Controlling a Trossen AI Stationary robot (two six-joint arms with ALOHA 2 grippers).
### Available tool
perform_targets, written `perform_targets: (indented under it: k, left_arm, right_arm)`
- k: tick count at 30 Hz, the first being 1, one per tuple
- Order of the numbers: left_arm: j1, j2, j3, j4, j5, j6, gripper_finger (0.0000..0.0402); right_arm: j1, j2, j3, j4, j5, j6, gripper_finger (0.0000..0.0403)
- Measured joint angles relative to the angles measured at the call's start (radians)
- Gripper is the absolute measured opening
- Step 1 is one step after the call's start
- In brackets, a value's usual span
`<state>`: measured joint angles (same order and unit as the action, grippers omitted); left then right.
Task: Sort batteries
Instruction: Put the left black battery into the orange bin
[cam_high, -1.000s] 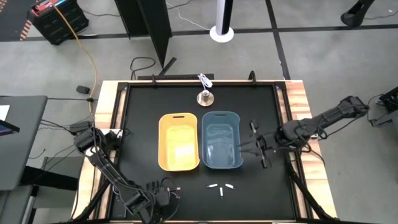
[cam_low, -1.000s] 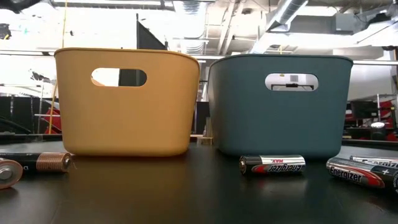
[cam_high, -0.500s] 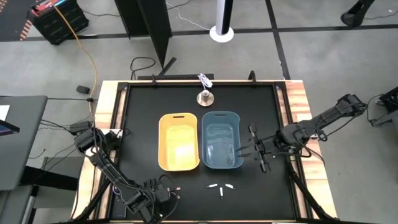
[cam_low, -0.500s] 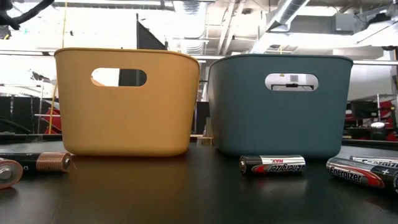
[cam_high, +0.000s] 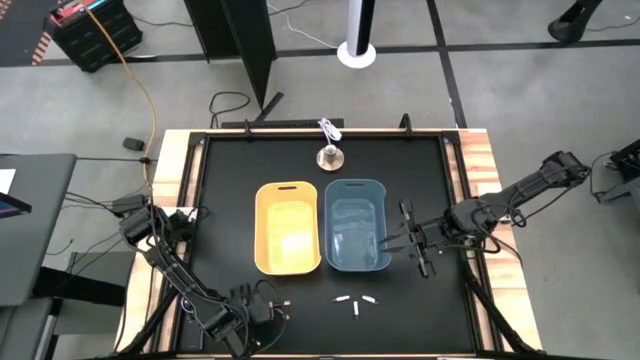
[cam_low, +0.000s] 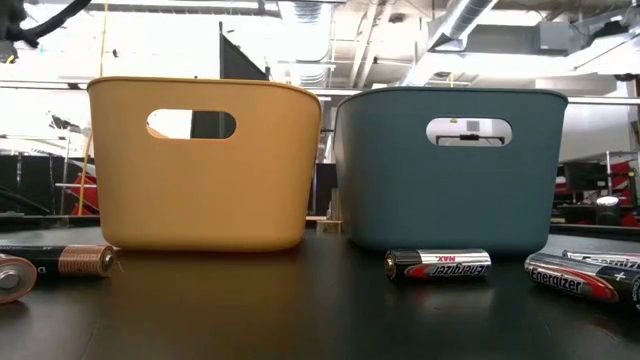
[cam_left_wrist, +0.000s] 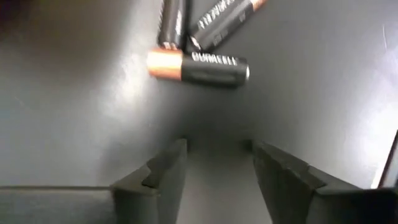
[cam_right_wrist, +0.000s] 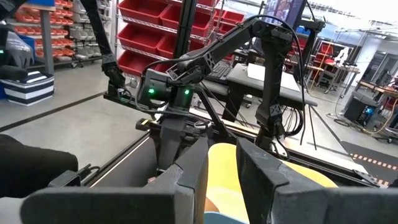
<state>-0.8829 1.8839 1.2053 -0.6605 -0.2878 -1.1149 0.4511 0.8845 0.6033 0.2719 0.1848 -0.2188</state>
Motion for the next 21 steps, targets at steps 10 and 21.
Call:
perform_targets:
  k: [10,21]
  left_arm:
    - [0.000,0.000,0.000,-0.004,-0.128,0.056,0.0288]
    - [0.040,0.000,0.000,0.031,-0.143,0.121,0.0298]
  right_arm:
    - [0.000,0.000,0.000,-0.003,0.000,0.000,0.0103]
    - [0.000,0.000,0.000,-0.009,0.000,0.000,0.0103]
